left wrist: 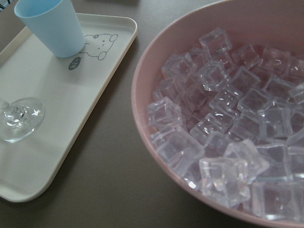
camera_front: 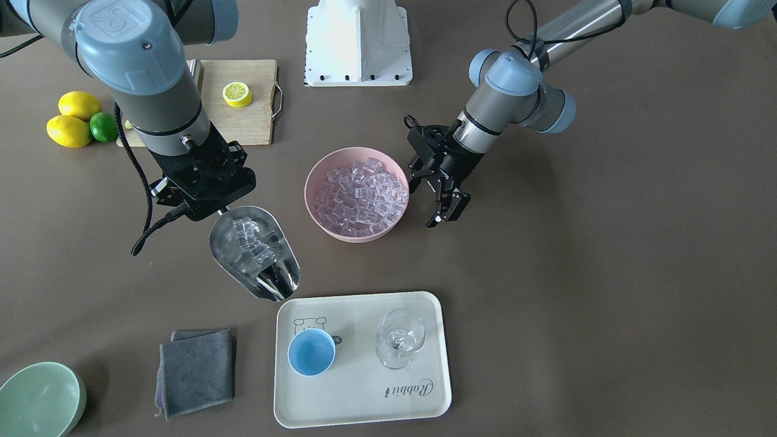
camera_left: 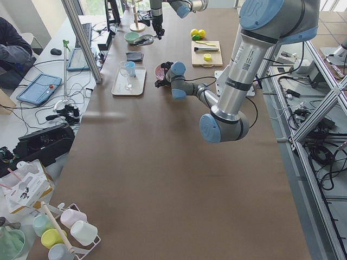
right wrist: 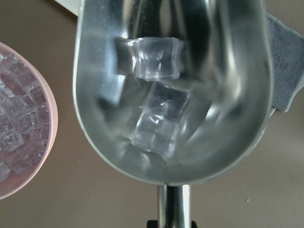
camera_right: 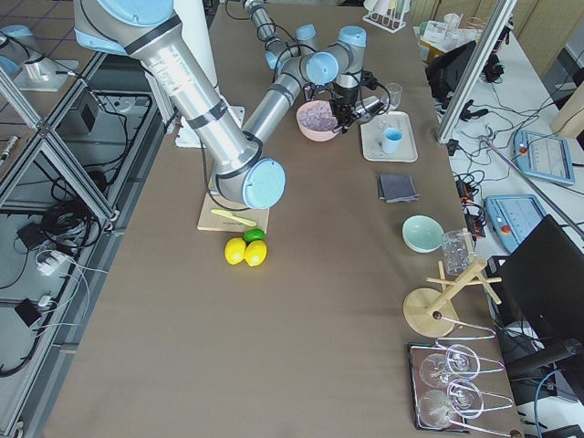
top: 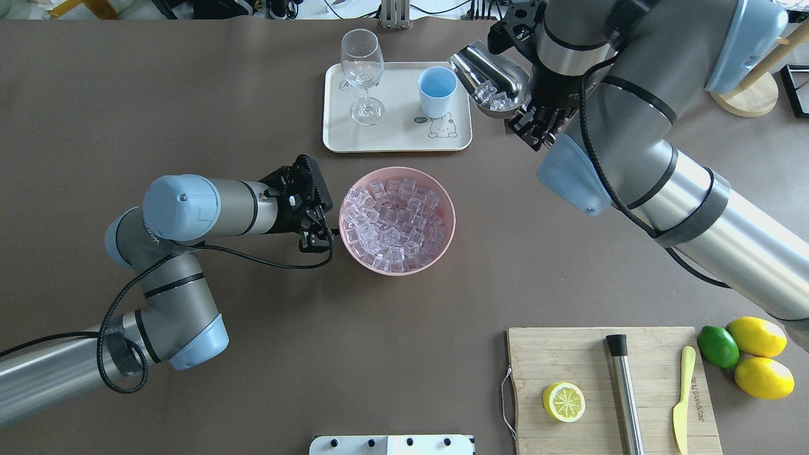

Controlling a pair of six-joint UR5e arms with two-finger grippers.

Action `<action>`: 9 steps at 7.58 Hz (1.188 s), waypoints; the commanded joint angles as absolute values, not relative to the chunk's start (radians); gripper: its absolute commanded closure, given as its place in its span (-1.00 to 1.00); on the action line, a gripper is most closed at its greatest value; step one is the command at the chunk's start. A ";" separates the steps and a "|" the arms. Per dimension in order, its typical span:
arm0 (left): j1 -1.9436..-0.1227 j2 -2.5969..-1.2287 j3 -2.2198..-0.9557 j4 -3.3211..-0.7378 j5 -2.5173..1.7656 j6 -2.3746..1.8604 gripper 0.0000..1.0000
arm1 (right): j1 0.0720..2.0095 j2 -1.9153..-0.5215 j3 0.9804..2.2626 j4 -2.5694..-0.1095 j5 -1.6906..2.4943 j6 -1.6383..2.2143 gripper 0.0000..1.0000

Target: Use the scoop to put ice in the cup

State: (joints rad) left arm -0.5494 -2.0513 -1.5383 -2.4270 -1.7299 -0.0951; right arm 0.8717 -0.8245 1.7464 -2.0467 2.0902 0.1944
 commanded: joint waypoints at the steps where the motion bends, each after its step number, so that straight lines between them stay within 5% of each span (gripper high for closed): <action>1: -0.673 -1.987 -1.551 -2.437 -1.916 -0.092 -0.95 | 0.896 -0.651 1.529 -2.230 2.155 0.183 1.00; 6: -1.087 -1.754 -1.510 -2.428 -2.404 -0.094 -0.96 | 0.899 -0.416 1.130 -2.370 2.158 -0.029 1.00; 9: -1.337 -1.738 -1.399 -2.150 -2.570 -0.081 -0.97 | 0.899 -0.365 1.013 -2.381 2.154 -0.069 1.00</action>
State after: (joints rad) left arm -1.2035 -1.7530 -1.4435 -2.3249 -2.5188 -0.0942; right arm 0.8988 -0.3926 1.0770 -2.3739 2.1582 -0.0423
